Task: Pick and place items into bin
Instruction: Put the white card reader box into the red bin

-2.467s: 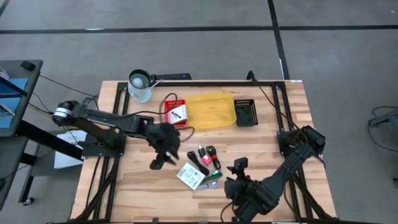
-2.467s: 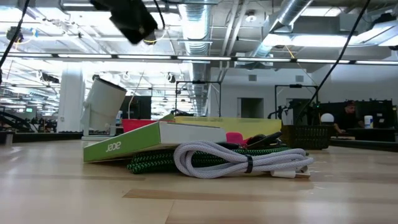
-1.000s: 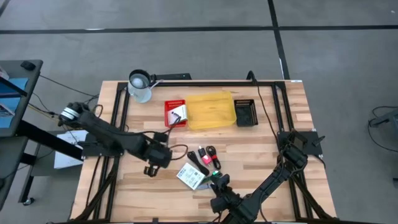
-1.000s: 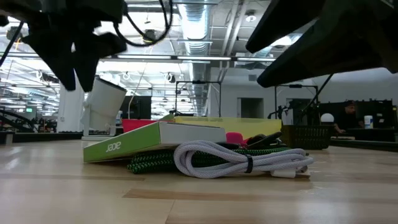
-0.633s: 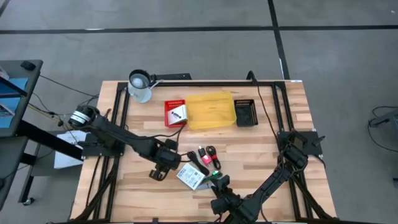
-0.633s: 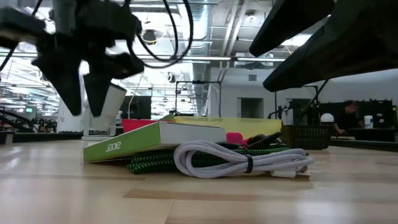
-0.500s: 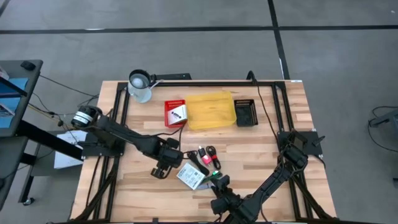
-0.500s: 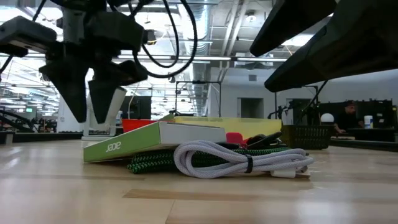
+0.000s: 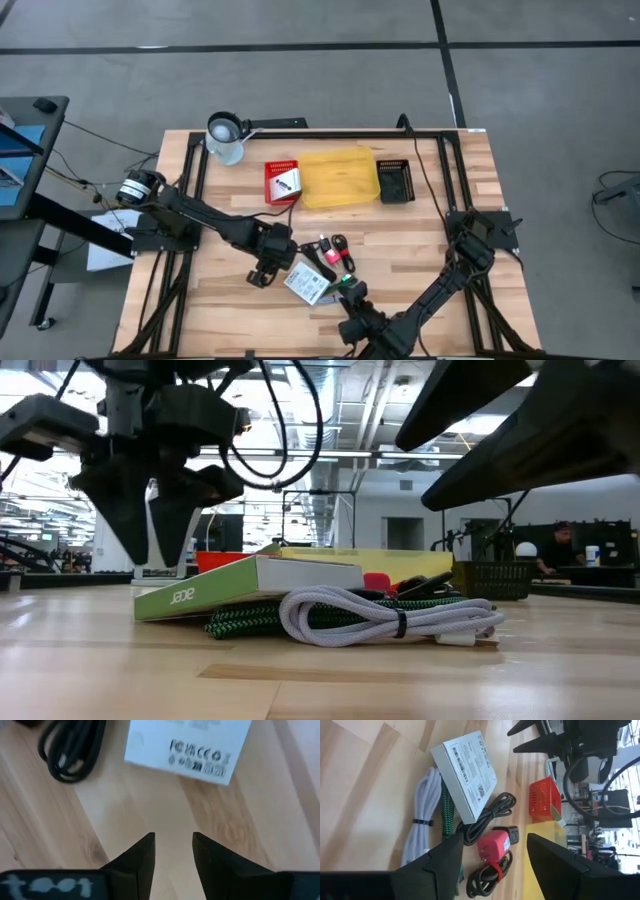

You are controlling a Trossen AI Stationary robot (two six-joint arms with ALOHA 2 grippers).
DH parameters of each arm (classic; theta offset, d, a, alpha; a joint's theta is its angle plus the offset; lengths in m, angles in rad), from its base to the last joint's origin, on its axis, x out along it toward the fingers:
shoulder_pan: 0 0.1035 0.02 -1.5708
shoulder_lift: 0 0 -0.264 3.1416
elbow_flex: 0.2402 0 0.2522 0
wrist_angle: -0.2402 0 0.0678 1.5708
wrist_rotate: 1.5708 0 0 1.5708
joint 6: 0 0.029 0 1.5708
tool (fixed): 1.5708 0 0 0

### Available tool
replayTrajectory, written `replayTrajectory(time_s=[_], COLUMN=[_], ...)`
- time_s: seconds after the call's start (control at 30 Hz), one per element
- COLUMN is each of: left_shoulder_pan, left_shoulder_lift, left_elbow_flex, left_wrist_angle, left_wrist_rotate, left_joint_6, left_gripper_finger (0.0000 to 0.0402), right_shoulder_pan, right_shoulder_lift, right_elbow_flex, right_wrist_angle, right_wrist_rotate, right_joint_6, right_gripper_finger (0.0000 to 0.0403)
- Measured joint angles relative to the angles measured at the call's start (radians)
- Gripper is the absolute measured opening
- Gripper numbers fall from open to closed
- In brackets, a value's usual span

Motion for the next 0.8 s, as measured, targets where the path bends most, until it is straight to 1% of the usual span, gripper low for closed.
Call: replayTrajectory(time_s=[0.1,0.2,0.37,0.57,0.8], left_shoulder_pan=[0.001,0.001,0.001,0.001,0.001], left_shoulder_lift=[0.000,0.000,0.000,0.000,0.000], left_elbow_flex=[-0.036,-0.046,-0.045,-0.045,-0.045], left_wrist_angle=[0.032,0.043,0.075,0.074,0.078], left_wrist_rotate=[0.000,0.000,0.001,0.002,0.005], left_joint_6=[-0.018,-0.032,-0.032,-0.031,-0.032], left_gripper_finger=[0.0121,0.0121,0.0121,0.0121,0.0121], right_shoulder_pan=[-0.018,-0.031,-0.047,-0.057,-0.084], right_shoulder_lift=[0.000,0.000,0.000,0.000,0.000], right_elbow_flex=[0.000,0.000,0.000,0.000,0.000], right_wrist_angle=[0.009,0.039,0.100,0.113,0.150], right_wrist_rotate=[0.000,-0.005,-0.114,-0.139,-0.255], right_joint_6=[-0.046,-0.103,-0.211,-0.293,-0.393], right_gripper_finger=[0.0216,0.0216,0.0216,0.0216,0.0216])
